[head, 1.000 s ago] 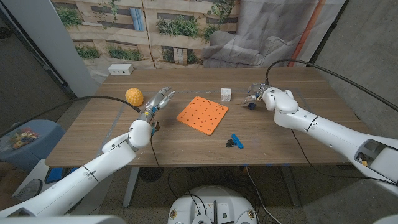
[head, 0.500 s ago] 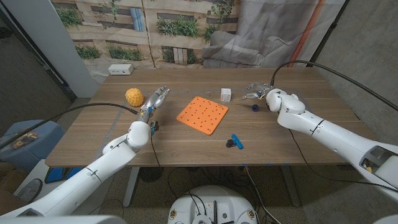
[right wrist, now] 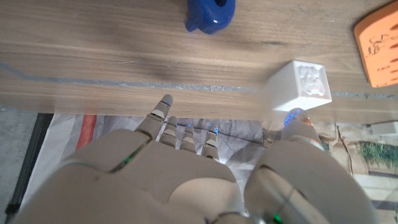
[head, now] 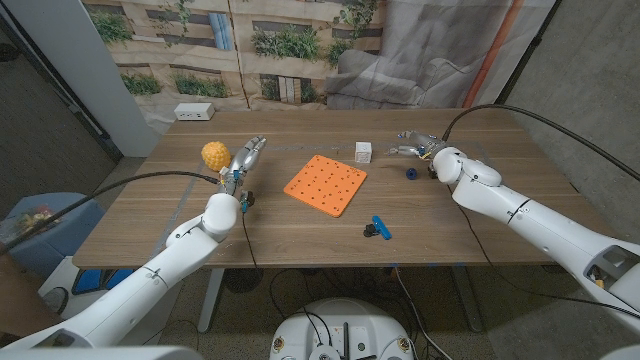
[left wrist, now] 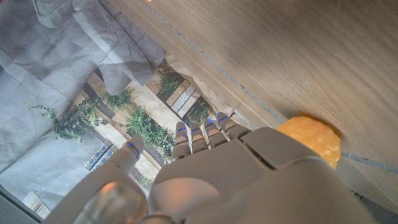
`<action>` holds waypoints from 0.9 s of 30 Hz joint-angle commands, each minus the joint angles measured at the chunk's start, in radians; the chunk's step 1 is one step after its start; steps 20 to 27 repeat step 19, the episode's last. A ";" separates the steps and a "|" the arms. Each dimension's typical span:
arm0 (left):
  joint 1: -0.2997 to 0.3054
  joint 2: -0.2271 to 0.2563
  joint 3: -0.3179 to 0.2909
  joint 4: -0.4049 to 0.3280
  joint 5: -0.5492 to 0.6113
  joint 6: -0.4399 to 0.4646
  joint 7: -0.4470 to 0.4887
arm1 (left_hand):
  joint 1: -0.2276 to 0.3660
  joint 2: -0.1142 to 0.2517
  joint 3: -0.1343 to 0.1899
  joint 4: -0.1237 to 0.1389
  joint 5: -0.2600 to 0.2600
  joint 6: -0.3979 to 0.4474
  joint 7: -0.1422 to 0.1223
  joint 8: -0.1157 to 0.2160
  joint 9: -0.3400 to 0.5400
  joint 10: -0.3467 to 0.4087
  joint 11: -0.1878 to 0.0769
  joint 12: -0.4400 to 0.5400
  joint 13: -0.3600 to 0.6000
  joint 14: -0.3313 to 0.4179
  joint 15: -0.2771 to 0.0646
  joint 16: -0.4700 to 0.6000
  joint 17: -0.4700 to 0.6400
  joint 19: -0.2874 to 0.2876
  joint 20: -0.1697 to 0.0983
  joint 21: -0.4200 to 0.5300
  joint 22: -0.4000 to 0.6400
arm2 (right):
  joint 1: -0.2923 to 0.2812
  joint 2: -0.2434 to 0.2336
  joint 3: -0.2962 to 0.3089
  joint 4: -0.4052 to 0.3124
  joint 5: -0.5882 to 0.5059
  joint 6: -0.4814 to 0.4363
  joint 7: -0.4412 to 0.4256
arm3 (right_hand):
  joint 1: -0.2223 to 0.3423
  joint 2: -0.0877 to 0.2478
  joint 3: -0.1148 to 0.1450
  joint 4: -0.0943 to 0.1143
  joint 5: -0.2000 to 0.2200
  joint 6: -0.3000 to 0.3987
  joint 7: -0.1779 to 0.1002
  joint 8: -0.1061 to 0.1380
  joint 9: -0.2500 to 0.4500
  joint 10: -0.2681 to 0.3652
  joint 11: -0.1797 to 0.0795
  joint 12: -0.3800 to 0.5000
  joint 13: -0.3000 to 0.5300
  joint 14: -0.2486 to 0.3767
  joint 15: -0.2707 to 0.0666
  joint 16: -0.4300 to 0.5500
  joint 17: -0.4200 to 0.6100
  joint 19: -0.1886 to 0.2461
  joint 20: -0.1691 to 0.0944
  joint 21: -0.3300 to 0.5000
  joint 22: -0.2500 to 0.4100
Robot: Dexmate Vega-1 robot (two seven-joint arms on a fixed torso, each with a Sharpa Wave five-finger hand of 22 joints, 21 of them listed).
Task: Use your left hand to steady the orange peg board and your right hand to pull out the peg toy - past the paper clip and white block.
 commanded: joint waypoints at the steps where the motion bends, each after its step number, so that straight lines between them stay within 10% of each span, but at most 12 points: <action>1: -0.032 -0.040 -0.008 0.120 -0.080 -0.160 -0.015 | 0.010 0.082 0.006 -0.004 0.000 0.008 0.002 0.005 0.001 0.000 0.004 0.000 -0.001 -0.005 -0.006 0.000 0.003 0.006 -0.081 -0.001 0.002 | -0.066 0.051 0.094 0.082 0.176 0.147 -0.163 | -0.011 0.004 0.001 0.003 0.002 -0.013 -0.006 -0.012 -0.004 0.010 -0.006 0.004 0.002 -0.002 -0.023 0.005 0.001 0.006 -0.017 0.007 0.000; 16: -0.109 -0.090 0.005 0.301 -0.139 -0.310 -0.085 | 0.022 0.085 0.014 -0.022 -0.002 0.025 0.012 0.007 0.001 0.002 0.011 0.002 -0.001 -0.007 0.001 -0.001 0.001 0.007 -0.075 -0.002 0.002 | -0.172 0.101 0.195 0.098 0.389 0.297 -0.297 | -0.044 0.023 -0.007 -0.003 0.004 0.018 -0.024 -0.047 -0.028 0.098 -0.051 0.017 -0.010 0.061 -0.098 0.018 -0.024 0.062 -0.090 0.015 -0.002; 27: -0.112 -0.098 0.008 0.320 -0.147 -0.319 -0.086 | 0.024 0.085 0.015 -0.024 -0.002 0.026 0.012 0.007 0.001 0.002 0.011 0.002 -0.001 -0.006 0.002 -0.001 0.001 0.008 -0.074 -0.002 0.002 | -0.198 0.114 0.217 0.097 0.446 0.335 -0.301 | -0.051 0.026 -0.009 -0.002 0.004 0.023 -0.027 -0.052 -0.030 0.114 -0.054 0.019 -0.013 0.074 -0.110 0.021 -0.028 0.070 -0.097 0.015 -0.002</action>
